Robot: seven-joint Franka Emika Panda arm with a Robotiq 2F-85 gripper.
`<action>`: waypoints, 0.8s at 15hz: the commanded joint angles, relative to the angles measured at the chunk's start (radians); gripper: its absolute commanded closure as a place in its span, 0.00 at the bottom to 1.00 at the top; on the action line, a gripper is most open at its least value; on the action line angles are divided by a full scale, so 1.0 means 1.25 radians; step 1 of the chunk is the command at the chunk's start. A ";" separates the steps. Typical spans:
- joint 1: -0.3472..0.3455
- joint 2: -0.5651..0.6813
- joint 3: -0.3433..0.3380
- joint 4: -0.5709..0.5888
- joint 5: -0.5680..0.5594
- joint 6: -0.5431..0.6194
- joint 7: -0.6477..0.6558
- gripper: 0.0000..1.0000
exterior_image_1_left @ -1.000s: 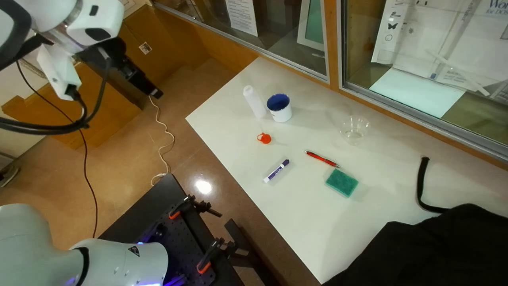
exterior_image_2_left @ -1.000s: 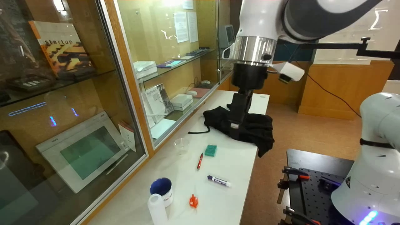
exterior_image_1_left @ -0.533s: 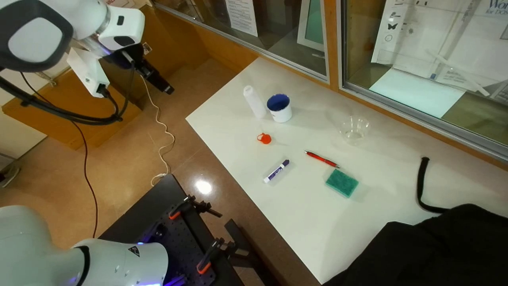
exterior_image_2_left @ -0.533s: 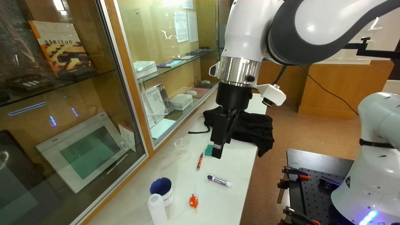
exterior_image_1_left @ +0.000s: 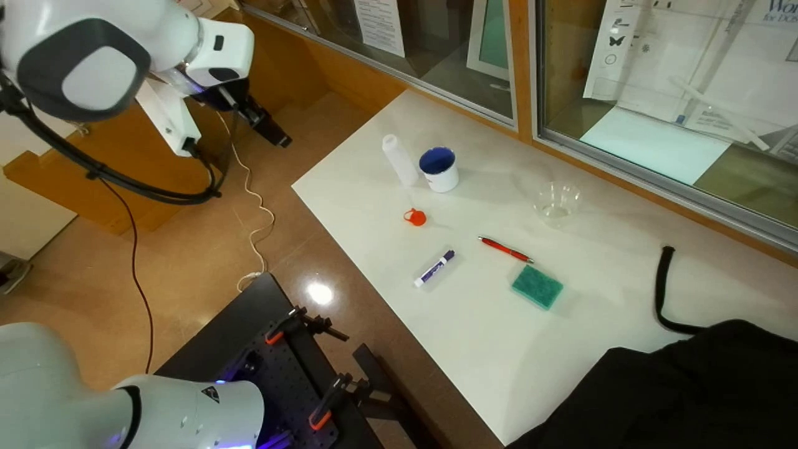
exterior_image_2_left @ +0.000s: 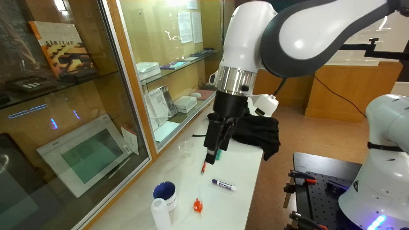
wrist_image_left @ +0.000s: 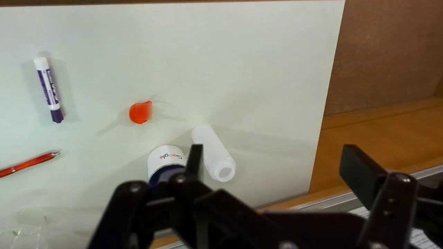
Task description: Move the white bottle to the right
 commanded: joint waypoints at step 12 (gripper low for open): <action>0.035 0.437 0.008 0.188 -0.098 0.391 0.245 0.00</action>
